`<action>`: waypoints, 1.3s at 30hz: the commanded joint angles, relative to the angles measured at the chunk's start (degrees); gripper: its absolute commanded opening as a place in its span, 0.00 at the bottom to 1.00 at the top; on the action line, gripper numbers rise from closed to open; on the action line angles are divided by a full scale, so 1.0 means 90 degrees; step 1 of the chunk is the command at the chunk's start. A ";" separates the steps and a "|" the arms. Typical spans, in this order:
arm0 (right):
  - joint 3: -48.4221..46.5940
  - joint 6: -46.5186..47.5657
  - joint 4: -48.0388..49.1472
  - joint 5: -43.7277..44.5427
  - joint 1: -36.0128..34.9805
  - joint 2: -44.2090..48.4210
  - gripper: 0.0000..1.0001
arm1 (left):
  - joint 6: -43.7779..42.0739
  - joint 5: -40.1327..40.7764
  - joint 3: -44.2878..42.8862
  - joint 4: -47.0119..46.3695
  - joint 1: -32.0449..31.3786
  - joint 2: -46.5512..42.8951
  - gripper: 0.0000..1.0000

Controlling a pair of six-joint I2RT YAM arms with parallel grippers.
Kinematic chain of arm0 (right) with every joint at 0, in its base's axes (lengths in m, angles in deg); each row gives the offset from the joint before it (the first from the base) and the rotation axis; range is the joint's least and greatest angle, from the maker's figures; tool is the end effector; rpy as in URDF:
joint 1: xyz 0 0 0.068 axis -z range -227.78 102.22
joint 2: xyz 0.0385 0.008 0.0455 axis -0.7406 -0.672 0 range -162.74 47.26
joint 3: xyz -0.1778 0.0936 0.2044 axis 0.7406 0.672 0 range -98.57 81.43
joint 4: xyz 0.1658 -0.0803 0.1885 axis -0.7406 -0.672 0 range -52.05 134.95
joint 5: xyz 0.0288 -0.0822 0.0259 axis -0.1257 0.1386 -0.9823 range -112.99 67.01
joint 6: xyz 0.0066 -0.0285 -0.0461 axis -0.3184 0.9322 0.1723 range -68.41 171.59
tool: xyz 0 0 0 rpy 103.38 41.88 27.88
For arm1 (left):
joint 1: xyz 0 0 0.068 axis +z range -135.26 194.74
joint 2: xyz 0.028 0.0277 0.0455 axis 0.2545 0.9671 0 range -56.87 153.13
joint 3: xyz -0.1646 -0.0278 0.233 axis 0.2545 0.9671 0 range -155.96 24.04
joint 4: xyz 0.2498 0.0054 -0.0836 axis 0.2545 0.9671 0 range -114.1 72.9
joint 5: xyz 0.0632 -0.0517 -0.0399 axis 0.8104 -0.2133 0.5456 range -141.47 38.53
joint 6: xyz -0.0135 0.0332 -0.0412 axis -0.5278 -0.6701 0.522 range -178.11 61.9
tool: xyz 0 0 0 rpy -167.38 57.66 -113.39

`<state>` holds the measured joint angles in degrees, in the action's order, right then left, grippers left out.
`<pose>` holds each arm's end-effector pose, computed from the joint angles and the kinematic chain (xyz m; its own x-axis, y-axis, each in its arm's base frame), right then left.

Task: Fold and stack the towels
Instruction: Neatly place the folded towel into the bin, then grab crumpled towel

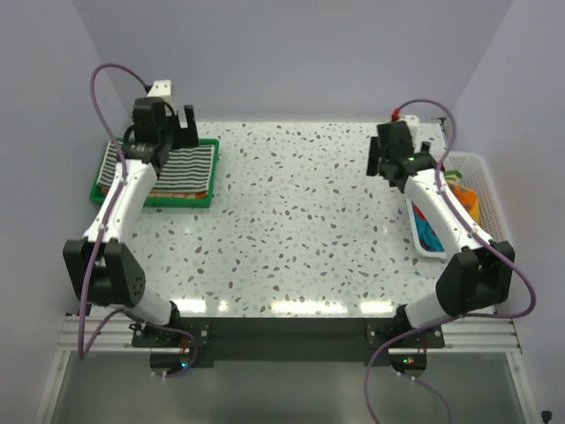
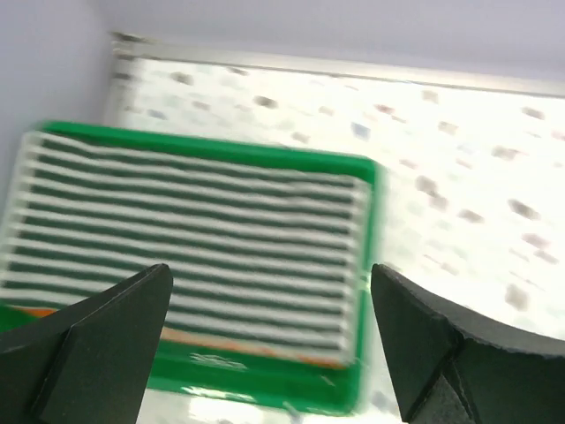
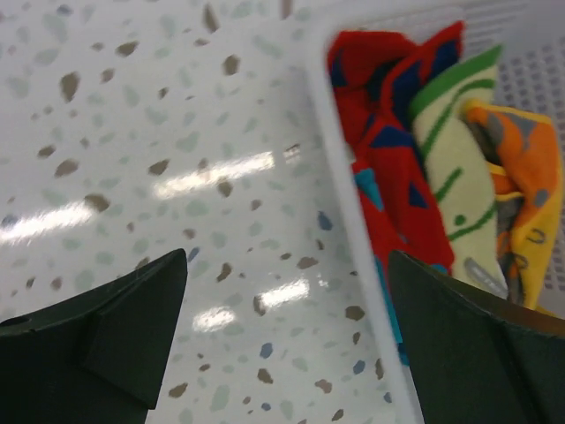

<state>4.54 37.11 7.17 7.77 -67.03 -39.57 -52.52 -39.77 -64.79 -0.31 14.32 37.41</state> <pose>0.3171 0.0910 0.3297 -0.6660 -0.0050 -0.7459 0.2149 0.9563 -0.1982 0.3884 0.0046 0.3735 -0.4697 -0.0918 -0.8780 -0.2164 0.9762 0.0137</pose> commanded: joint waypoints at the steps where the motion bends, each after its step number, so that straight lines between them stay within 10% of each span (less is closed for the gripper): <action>1: -0.0246 -0.0539 -0.0109 0.0519 0.1215 0.0273 0.98 | 0.1389 -0.1845 0.1547 -0.0814 -0.0293 -0.1203 1.00; 13: 0.0378 -0.0970 0.1325 -0.0780 0.3690 -0.0684 0.88 | 0.1177 -0.2717 0.5211 -0.1315 -0.0763 -0.3073 1.00; 23: 0.0417 -0.0354 0.1961 -0.1484 0.4003 -0.1759 0.64 | 0.1088 -0.2697 0.5115 -0.1296 -0.0773 -0.2985 1.00; 31: 0.0447 -0.0247 0.1893 -0.1768 0.4033 -0.1603 0.03 | 0.1118 -0.2911 0.5105 -0.1335 -0.0773 -0.2898 1.00; 39: 0.0232 -0.0090 0.1796 -0.1943 0.4033 -0.1173 0.00 | 0.1127 -0.3000 0.5125 -0.1364 -0.0773 -0.2917 1.00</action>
<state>8.79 35.38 22.23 -7.96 -30.87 -53.75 -42.38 -65.10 -17.30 -9.75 7.54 11.48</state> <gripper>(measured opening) 0.010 0.997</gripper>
